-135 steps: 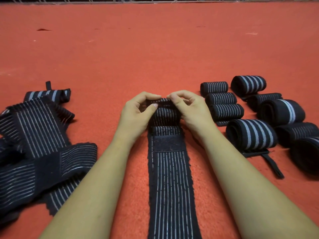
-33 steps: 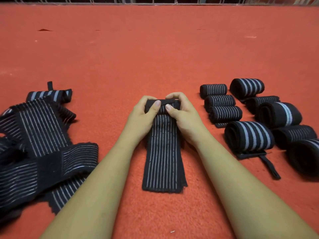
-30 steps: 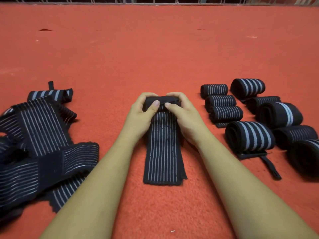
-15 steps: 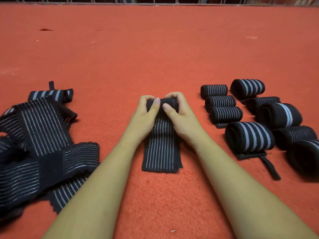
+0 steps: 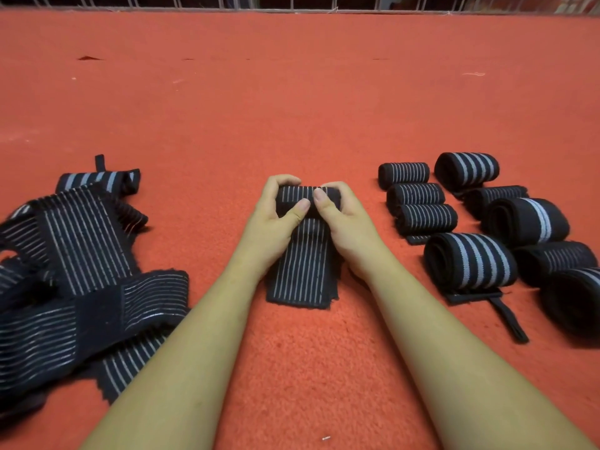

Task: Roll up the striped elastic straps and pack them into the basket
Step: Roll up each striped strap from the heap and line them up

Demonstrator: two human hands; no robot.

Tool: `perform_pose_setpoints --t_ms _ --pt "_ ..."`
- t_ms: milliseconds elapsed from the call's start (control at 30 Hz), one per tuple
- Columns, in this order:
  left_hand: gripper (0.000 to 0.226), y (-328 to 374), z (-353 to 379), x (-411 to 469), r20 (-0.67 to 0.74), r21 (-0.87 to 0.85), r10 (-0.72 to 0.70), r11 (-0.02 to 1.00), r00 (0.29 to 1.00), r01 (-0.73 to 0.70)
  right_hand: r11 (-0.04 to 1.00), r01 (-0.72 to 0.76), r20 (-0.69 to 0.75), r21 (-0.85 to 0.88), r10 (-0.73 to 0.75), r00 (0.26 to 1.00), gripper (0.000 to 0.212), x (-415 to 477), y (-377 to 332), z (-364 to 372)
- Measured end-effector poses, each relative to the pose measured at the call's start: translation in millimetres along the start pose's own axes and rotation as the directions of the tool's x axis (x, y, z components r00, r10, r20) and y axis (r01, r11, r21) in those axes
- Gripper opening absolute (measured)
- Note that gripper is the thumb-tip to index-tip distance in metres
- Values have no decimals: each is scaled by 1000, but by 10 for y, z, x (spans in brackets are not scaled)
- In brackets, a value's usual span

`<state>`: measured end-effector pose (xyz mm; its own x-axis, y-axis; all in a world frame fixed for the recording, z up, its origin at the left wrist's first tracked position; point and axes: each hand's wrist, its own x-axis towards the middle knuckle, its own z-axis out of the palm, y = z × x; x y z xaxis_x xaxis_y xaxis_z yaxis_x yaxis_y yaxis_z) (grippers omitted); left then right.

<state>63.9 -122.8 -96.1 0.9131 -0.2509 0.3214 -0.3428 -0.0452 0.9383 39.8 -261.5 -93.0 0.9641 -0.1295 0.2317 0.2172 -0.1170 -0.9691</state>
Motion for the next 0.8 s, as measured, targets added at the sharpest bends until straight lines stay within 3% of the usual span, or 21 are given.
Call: perform_pose_setpoints --t_ms 133,200,367,467,567,633,800 --pt "26 1 29 17 -86 111 -141 982 986 150 995 95 38 10 -95 995 21 -21 2 -21" --pt "26 2 33 13 -84 62 -186 980 979 191 996 84 57 31 -86 995 24 -20 0 -36" --pt "28 -25 24 20 30 -220 -160 962 987 163 1000 -12 -16 28 12 1000 24 9 -33 1" --pt "29 -19 39 15 59 -209 -142 966 988 151 1000 6 -47 -4 -6 999 23 42 26 -11" --pt "20 37 65 19 -17 -154 -187 971 982 182 997 79 -24 -11 -79 997 16 46 31 -63" --pt "29 43 58 27 -66 -137 -251 961 966 240 992 122 23 -36 -121 992 22 34 18 -75" --pt "23 10 45 37 -5 -285 -207 938 978 197 996 72 10 49 -73 997 21 50 -6 -62"
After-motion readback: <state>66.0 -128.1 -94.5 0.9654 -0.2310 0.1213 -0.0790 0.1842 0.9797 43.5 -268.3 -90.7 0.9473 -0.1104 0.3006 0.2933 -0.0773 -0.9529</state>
